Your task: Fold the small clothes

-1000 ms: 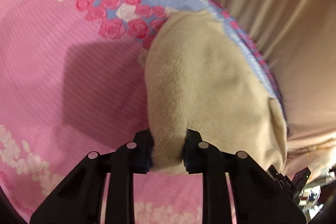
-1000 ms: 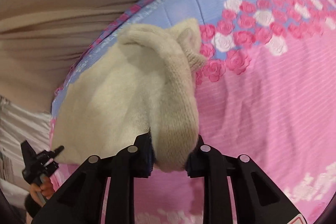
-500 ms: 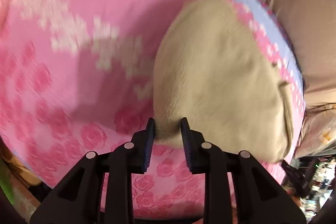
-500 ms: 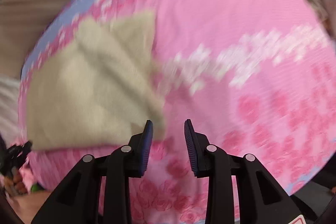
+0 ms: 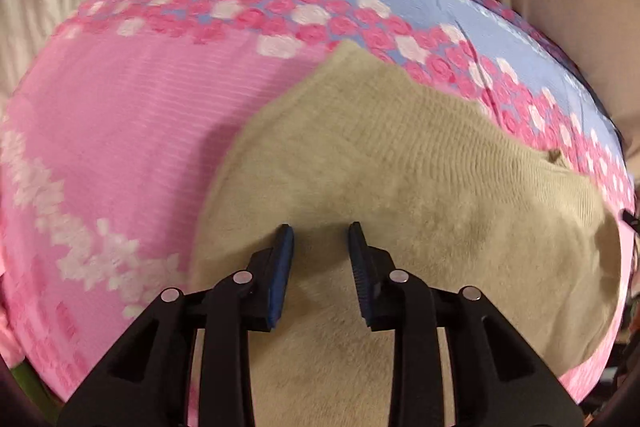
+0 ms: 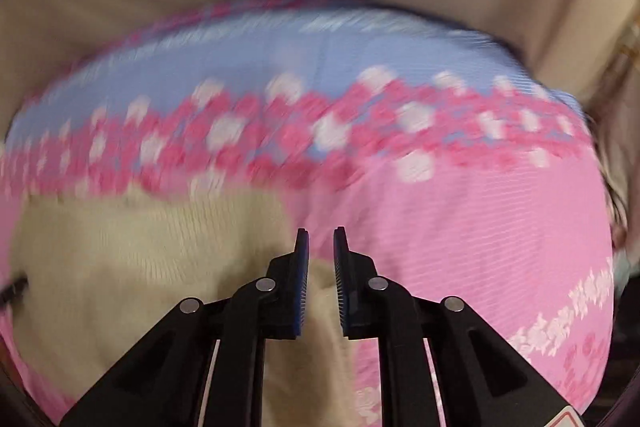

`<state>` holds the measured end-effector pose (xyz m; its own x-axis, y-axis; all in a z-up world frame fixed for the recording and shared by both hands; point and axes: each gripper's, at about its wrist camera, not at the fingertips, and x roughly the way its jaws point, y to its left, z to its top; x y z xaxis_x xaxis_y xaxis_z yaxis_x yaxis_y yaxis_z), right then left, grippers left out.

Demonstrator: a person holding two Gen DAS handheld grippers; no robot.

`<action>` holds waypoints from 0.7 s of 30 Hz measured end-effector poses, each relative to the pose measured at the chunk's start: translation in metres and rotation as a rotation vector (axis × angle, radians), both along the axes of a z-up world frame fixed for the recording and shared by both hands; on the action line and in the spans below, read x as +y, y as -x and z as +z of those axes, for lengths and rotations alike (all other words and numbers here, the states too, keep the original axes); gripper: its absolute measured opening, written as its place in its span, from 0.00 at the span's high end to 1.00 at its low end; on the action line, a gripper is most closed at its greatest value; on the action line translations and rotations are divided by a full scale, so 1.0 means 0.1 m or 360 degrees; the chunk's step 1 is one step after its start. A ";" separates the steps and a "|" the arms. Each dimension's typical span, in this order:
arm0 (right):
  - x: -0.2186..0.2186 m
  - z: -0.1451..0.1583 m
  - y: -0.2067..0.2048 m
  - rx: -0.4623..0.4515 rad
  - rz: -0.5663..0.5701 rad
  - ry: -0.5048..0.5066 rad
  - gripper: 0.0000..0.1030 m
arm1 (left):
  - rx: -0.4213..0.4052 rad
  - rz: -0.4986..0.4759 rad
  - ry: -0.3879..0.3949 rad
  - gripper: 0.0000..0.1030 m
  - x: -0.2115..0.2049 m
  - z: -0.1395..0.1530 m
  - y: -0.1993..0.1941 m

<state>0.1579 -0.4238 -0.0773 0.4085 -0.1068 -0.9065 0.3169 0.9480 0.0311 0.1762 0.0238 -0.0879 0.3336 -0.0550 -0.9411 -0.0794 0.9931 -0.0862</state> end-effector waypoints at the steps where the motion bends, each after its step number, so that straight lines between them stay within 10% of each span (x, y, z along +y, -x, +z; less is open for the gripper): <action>1: -0.03 0.06 0.09 -0.0033 -0.0002 -0.0043 0.81 | -0.0026 0.0032 0.0030 0.74 0.03 0.06 0.05; 9: 0.27 -0.08 0.85 0.0026 -0.0007 -0.0251 0.76 | -0.0074 0.0125 0.0212 0.37 0.31 0.11 -0.30; 11: 0.36 -0.11 0.87 0.0045 -0.0017 -0.0296 0.74 | -0.0044 0.0131 0.0251 0.39 0.33 -0.03 -0.46; 13: 0.47 -0.11 0.88 0.0058 0.0030 -0.0284 0.70 | 0.0010 0.0099 0.0214 0.79 0.30 -0.18 -0.58; 15: 0.57 -0.06 0.91 0.0058 0.0072 -0.0218 0.68 | -0.0013 0.0162 0.0316 0.87 0.41 -0.14 -0.53; 21: 0.49 -0.11 1.06 0.0034 0.0037 -0.0237 0.48 | 0.0014 0.0171 0.0332 0.84 0.58 -0.19 -0.34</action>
